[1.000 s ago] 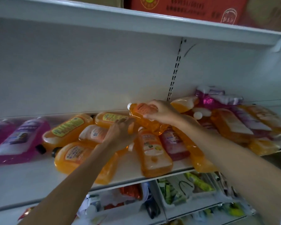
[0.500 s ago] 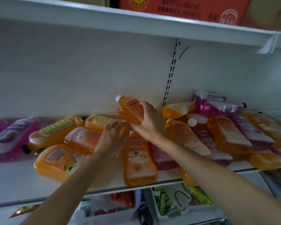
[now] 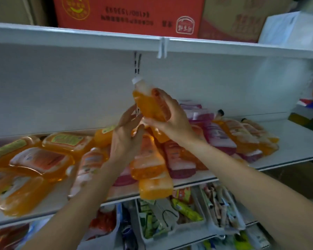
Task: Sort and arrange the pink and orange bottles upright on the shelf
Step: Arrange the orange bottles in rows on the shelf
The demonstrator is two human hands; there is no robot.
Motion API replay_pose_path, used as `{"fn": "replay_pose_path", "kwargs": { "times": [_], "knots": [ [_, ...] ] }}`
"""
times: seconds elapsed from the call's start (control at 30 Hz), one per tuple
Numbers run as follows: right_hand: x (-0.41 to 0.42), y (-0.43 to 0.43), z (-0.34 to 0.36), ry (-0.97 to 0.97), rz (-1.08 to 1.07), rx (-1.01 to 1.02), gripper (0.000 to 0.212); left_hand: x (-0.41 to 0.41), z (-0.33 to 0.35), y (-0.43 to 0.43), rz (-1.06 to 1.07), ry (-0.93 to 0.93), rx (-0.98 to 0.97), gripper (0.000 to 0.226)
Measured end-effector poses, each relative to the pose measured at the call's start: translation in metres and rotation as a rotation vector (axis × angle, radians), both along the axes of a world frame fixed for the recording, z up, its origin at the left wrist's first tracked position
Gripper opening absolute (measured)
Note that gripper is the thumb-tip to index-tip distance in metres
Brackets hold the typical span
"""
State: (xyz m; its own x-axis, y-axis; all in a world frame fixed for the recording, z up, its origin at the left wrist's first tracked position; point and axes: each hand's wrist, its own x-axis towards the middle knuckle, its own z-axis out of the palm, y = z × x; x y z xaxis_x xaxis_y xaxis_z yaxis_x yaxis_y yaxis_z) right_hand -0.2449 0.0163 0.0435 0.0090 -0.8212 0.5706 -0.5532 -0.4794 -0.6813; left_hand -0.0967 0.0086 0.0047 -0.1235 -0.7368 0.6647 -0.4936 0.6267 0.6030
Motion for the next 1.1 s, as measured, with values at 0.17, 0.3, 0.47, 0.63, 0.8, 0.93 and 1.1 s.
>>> {"fn": "replay_pose_path", "kwargs": {
  "times": [0.17,0.3,0.47,0.63,0.8,0.93,1.1],
  "knots": [
    [-0.087,0.032,0.019,-0.505,0.158,0.216,0.046,-0.104,0.009,0.034,-0.307,0.243,0.197,0.051],
    [-0.157,0.048,0.015,-0.665,0.296,0.35,0.038,-0.18,0.007,0.054,-0.545,0.429,0.343,0.053],
    [-0.231,0.059,0.008,-0.77,0.293,0.455,0.053,-0.257,0.008,0.067,-0.611,0.501,0.417,0.057],
    [-0.296,0.055,0.008,-0.618,0.004,0.328,0.044,-0.31,0.011,0.051,-0.56,0.308,0.324,0.056],
    [-0.355,0.059,0.01,-0.181,-0.273,0.254,0.086,-0.375,0.011,0.038,-0.526,0.163,0.334,0.072],
    [-0.413,0.061,-0.008,-0.195,-0.318,0.3,0.089,-0.428,0.0,0.039,-0.569,0.066,0.425,0.075],
    [-0.497,0.052,-0.031,-0.351,-0.34,0.371,0.091,-0.495,-0.009,0.036,-0.63,-0.079,0.442,0.085]
  ]
}}
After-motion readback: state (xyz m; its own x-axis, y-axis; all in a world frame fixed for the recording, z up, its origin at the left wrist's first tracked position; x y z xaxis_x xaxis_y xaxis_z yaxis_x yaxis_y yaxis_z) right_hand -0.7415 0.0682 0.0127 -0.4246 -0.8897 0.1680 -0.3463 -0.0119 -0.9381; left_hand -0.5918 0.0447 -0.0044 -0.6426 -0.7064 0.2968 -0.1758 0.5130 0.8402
